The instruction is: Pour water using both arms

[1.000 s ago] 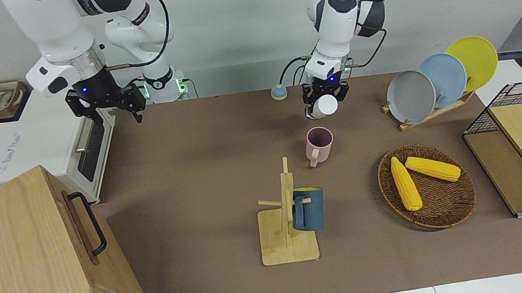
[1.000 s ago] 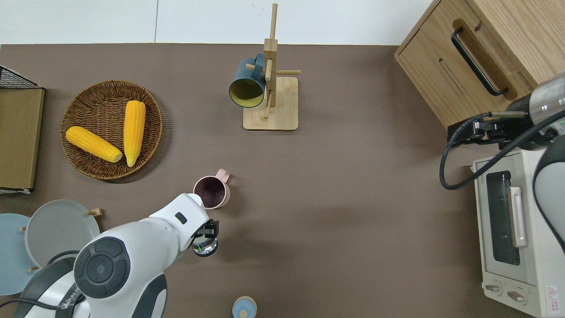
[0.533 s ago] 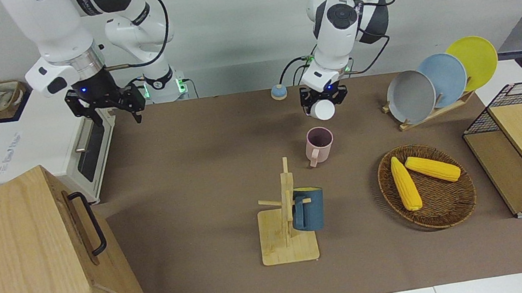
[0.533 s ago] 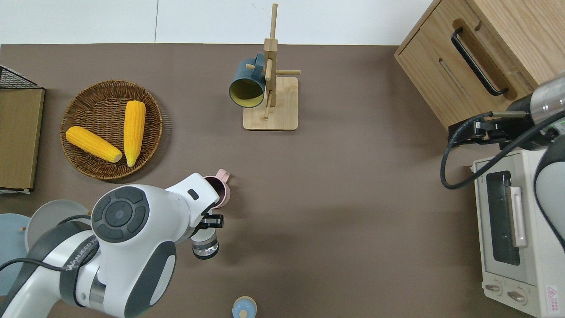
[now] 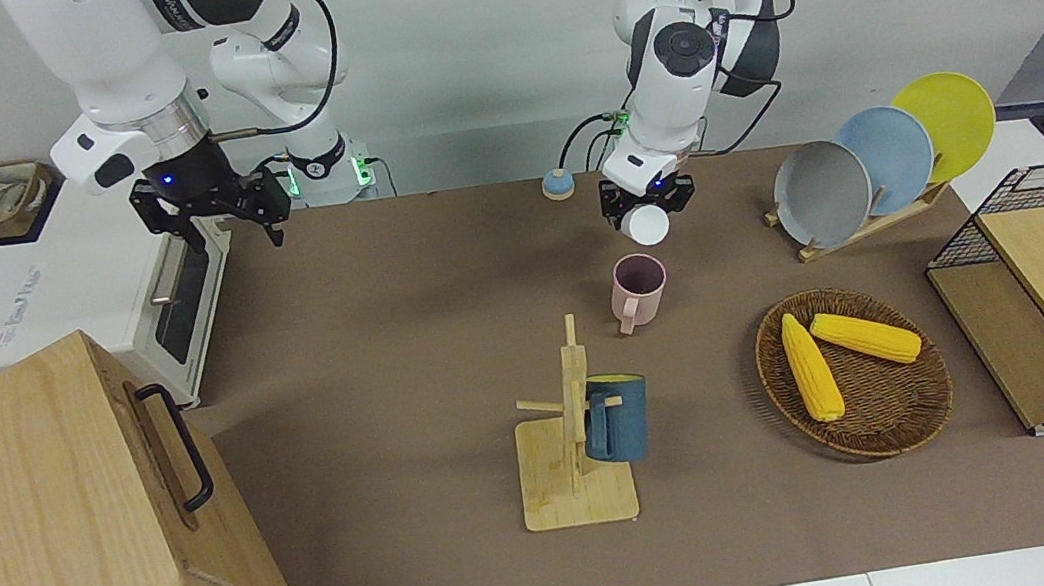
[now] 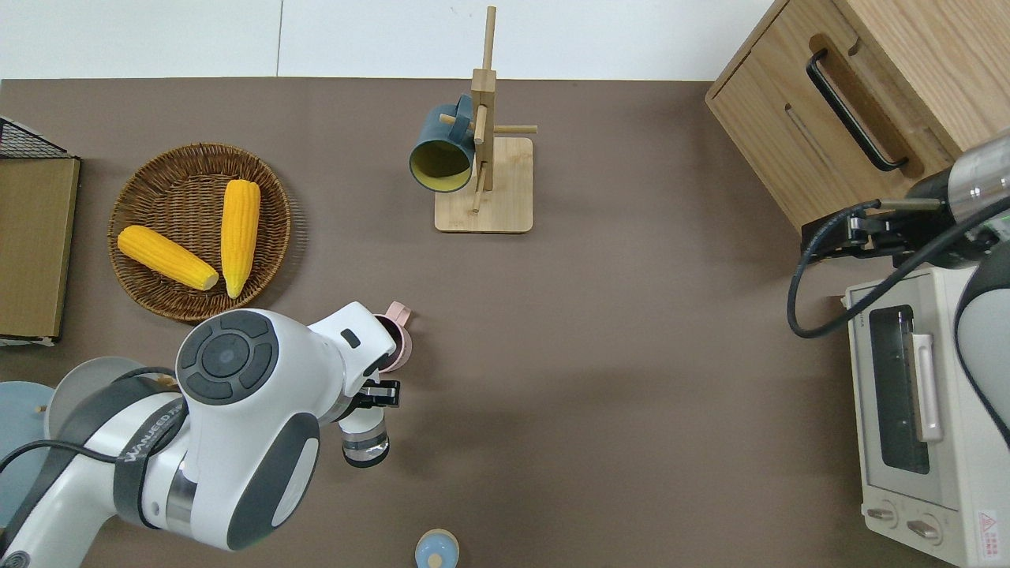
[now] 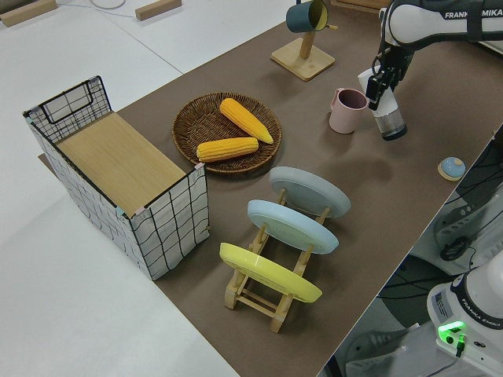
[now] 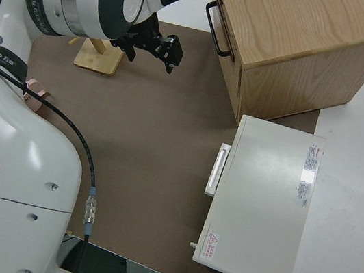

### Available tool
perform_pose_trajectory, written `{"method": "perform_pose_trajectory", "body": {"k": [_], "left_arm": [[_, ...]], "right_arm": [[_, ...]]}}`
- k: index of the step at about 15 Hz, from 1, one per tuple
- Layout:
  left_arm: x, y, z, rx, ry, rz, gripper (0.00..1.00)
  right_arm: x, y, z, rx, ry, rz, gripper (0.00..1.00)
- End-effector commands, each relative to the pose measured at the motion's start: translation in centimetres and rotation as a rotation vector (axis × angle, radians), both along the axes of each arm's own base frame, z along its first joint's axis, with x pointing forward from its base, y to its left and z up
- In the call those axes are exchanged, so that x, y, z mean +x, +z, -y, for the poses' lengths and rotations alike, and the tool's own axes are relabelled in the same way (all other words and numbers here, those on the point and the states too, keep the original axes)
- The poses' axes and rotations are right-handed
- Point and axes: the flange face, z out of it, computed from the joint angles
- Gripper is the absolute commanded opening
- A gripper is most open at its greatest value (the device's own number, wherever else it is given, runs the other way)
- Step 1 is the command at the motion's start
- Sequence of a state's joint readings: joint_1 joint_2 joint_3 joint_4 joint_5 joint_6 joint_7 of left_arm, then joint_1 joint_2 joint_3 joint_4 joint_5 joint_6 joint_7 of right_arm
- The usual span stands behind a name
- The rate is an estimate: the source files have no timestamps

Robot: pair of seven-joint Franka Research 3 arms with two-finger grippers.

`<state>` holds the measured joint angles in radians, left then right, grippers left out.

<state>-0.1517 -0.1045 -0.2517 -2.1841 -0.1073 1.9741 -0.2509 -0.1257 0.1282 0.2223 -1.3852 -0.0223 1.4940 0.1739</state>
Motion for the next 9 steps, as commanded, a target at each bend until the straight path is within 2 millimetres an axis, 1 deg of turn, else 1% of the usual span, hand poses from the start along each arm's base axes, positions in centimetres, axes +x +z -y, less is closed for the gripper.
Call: {"method": "perform_pose_trajectory", "body": {"k": [1,5,9], "left_arm": [[1.6,0.7,-0.1,0.028,-0.003,-0.079,0.00],[3.9,1.0,0.5,0.076,-0.030,-0.174,0.00],[4.2,0.7,0.7,0.097,-0.048,-0.215,0.00]], "right_arm": [[-0.1,0.3,0.4,0.011,0.016,0.005,0.990],[-0.1,0.3,0.4,0.011,0.018,0.005,0.987],[-0.1,0.3,0.4,0.011,0.018,0.005,0.987]]}}
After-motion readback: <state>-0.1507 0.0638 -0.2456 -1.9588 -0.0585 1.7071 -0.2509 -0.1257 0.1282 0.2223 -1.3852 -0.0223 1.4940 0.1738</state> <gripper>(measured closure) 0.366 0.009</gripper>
